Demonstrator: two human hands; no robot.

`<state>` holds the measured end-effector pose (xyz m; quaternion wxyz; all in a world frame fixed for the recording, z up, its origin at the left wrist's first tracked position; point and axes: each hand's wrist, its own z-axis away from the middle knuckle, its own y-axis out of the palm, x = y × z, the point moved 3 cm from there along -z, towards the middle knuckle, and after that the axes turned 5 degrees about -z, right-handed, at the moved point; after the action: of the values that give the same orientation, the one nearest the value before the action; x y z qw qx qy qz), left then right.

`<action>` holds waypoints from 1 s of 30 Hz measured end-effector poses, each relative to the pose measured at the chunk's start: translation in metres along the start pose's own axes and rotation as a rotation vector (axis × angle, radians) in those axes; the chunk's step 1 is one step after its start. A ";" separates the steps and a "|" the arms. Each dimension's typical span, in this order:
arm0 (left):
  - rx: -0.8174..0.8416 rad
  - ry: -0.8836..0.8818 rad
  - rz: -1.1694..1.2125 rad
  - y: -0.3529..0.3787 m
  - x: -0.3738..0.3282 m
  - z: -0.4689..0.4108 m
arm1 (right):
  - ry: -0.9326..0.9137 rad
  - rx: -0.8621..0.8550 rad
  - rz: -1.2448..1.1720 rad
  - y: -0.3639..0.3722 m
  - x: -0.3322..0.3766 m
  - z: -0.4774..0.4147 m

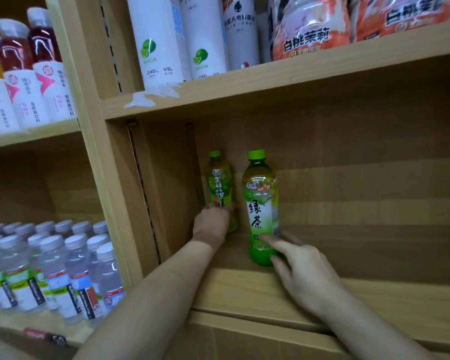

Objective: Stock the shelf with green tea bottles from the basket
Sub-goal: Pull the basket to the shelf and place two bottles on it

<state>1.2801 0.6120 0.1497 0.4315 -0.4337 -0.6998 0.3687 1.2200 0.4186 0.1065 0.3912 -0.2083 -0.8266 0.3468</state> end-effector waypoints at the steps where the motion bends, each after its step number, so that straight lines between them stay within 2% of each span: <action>1: 0.000 -0.007 -0.002 0.001 0.000 0.000 | -0.002 -0.007 -0.028 0.000 -0.001 0.000; 5: 0.048 -0.037 0.071 0.009 0.001 0.005 | -0.009 0.005 -0.116 -0.001 0.000 0.000; 7: 0.041 -0.045 0.201 0.009 0.003 0.010 | 0.003 -0.014 -0.172 -0.003 -0.001 -0.002; 9: -0.007 -0.075 0.522 -0.001 0.002 0.022 | 0.015 -0.022 -0.220 -0.006 0.000 -0.002; 10: -0.007 -0.101 0.803 -0.007 0.000 0.029 | 0.017 -0.009 -0.238 -0.007 0.001 -0.003; 12: 0.115 -0.060 1.354 -0.022 -0.014 0.049 | 0.043 0.021 -0.280 -0.008 0.003 -0.007; 13: 0.165 -0.030 1.476 -0.026 -0.021 0.056 | 0.076 0.028 -0.322 -0.009 0.004 -0.012; 15: 0.122 -0.042 1.494 -0.025 -0.030 0.065 | 0.175 0.024 -0.457 -0.010 0.008 -0.021; 17: -0.035 -0.164 1.439 -0.017 -0.024 0.067 | 0.233 0.059 -0.572 -0.004 0.017 -0.030; 21: -0.214 -0.244 1.173 -0.007 -0.003 0.074 | 0.310 0.087 -0.740 0.019 0.030 -0.054; 23: -0.257 -0.246 1.042 -0.004 0.007 0.075 | 0.410 0.091 -0.820 0.030 0.034 -0.068; 26: -0.271 -0.254 0.875 -0.007 0.019 0.076 | 0.431 0.157 -0.875 0.041 0.040 -0.084; 30: -0.279 -0.286 0.875 -0.005 0.036 0.072 | 0.431 0.244 -0.998 0.049 0.041 -0.091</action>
<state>1.2027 0.6335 0.1387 0.0729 -0.6863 -0.5468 0.4741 1.2704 0.5140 0.1322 0.6893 0.1891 -0.6803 0.1621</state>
